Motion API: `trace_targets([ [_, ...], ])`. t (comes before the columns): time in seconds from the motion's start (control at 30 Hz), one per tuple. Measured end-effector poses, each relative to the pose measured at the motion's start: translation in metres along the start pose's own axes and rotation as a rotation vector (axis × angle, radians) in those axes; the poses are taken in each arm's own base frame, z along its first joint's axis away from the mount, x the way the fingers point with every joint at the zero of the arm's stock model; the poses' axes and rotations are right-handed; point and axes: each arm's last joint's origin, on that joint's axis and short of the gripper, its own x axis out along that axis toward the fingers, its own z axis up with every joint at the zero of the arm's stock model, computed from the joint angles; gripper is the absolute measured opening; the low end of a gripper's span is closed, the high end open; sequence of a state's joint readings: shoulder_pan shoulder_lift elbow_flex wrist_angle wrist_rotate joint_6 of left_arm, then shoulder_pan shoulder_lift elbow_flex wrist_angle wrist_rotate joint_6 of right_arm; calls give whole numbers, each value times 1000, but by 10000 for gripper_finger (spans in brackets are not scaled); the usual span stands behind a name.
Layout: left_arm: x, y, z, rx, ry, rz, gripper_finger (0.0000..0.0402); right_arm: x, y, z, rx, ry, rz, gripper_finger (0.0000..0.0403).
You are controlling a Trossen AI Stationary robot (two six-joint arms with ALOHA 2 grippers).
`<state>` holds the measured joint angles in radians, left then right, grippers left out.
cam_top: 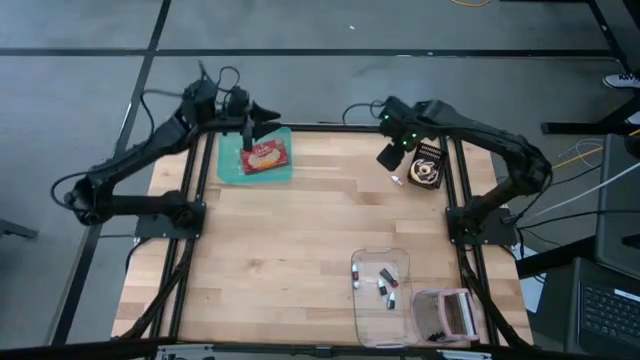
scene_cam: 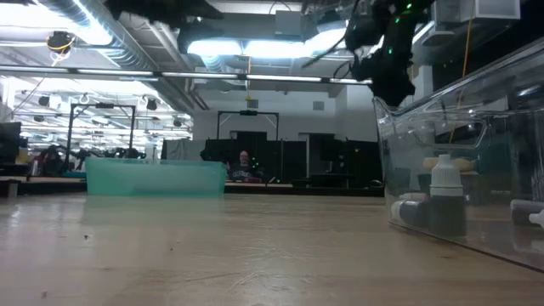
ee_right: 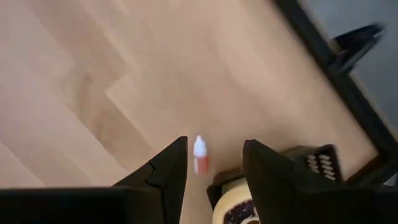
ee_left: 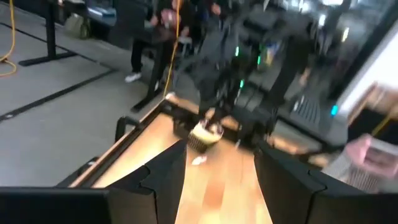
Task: Pick & Place Food Item
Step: Put the orange food coloring bottle into the transparent bin
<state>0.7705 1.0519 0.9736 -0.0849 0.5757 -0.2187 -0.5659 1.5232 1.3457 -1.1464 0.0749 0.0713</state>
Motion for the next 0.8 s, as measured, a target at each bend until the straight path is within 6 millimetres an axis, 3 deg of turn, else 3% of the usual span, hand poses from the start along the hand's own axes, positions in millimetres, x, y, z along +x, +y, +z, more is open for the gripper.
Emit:
trace_targets([
  [0.17,-6,4,-25,-118,-121,-23,184,30,9,6,-61,134,28,155],
  [0.33,-7,4,-37,-183,-128,-26,184,52,17,5,-122,277,84,155],
  [0.47,-5,-1,-36,-177,-139,-46,184,59,25,4,-151,329,88,169],
  [0.8,-3,-6,-36,-225,-138,-69,184,66,28,4,-120,291,20,254],
])
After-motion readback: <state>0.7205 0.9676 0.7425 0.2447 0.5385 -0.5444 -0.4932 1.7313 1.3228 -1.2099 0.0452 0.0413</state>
